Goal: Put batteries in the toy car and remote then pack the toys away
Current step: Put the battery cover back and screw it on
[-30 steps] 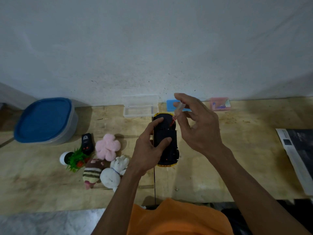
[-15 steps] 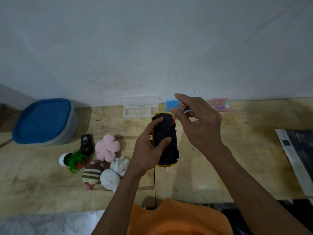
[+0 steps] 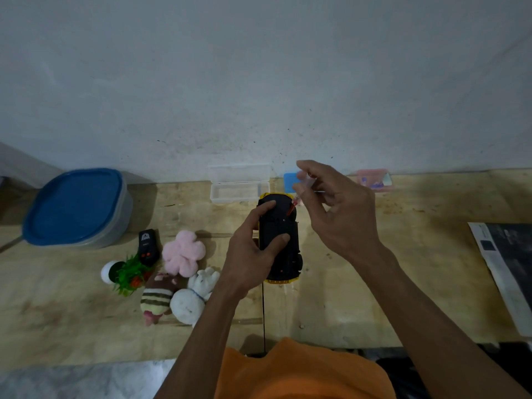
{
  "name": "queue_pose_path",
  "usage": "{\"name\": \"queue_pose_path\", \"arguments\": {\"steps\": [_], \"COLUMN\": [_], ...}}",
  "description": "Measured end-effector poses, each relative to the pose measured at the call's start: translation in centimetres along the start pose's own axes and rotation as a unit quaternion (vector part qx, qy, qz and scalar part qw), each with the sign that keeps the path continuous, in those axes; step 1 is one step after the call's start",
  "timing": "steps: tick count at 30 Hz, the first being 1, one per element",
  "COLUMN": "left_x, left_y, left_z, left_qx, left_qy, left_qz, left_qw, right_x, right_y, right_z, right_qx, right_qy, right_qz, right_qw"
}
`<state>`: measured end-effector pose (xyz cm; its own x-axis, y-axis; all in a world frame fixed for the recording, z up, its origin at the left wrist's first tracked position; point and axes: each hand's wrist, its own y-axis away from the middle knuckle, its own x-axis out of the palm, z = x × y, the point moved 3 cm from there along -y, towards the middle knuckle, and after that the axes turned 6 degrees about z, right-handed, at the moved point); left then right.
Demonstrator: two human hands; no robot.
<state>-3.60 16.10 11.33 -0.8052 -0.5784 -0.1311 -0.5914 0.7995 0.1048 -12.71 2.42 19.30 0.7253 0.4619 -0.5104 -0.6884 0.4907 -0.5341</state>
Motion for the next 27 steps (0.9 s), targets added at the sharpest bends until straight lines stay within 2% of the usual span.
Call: {"name": "queue_pose_path", "arguments": {"steps": [4, 8, 13, 18, 24, 27], "left_x": [0.2, 0.3, 0.0, 0.0, 0.2, 0.2], "left_y": [0.1, 0.1, 0.1, 0.0, 0.1, -0.1], "left_z": [0.3, 0.5, 0.6, 0.6, 0.6, 0.6], "left_qx": [0.001, -0.005, 0.004, -0.001, -0.002, -0.004], "left_qy": [-0.004, 0.011, -0.006, -0.008, -0.009, -0.013], "left_qz": [0.004, 0.001, -0.003, -0.003, 0.005, 0.003], "left_qw": [1.000, 1.000, 1.000, 1.000, 1.000, 1.000], "right_x": [0.0, 0.2, 0.3, 0.7, 0.8, 1.0], "right_y": [0.0, 0.3, 0.3, 0.4, 0.1, 0.4], "right_z": [-0.1, -0.2, -0.5, -0.4, -0.3, -0.2], "right_qx": [-0.015, 0.020, 0.006, 0.034, 0.006, 0.034], "right_qy": [0.040, -0.009, 0.030, -0.016, 0.035, -0.018], "right_qz": [-0.007, 0.030, -0.013, 0.007, -0.025, -0.006], "right_qw": [0.999, 0.999, 0.999, 0.999, 0.999, 0.999]}}
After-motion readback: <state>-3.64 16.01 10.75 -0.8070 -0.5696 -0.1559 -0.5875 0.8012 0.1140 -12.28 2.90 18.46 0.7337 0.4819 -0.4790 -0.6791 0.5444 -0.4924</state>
